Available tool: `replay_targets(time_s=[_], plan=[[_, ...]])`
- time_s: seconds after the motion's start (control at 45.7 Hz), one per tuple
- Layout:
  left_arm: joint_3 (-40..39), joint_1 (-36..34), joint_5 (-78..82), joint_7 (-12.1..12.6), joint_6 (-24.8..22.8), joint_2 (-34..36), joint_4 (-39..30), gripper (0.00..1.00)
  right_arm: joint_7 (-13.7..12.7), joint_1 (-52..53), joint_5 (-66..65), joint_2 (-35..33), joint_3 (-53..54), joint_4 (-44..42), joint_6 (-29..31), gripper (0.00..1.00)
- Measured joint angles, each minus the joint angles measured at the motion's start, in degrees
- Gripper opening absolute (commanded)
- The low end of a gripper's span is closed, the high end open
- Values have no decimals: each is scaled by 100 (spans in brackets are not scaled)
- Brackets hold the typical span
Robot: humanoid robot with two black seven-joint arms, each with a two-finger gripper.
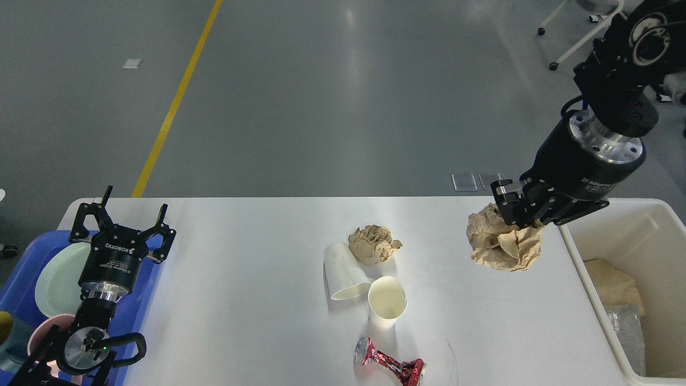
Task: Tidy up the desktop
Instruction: 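Lift the brown paper and carry it over the bin, then release the brown paper into the bin with the right gripper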
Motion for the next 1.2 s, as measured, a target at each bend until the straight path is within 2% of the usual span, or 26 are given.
replay_targets(time_s=[0.372, 0.613, 0.897, 1.094, 1.203], plan=[[0, 0, 0, -9, 3, 0, 0, 96, 13, -46, 67, -171, -857, -125, -632, 0], [0, 0, 0, -10, 4, 1, 0, 96, 13, -964, -36, -1010, -1239, -1074, -1006, 0], [0, 0, 0, -10, 4, 1, 0, 96, 67, -3453, -31, -1916, -831, -3628, -1262, 0], [0, 0, 0, -10, 4, 1, 0, 96, 88, -5943, -26, -2202, 865, -5315, -1926, 0], [0, 0, 0, -14, 4, 1, 0, 96, 86, -7294, -33, -2118, 1848, -5993, -2613, 0]])
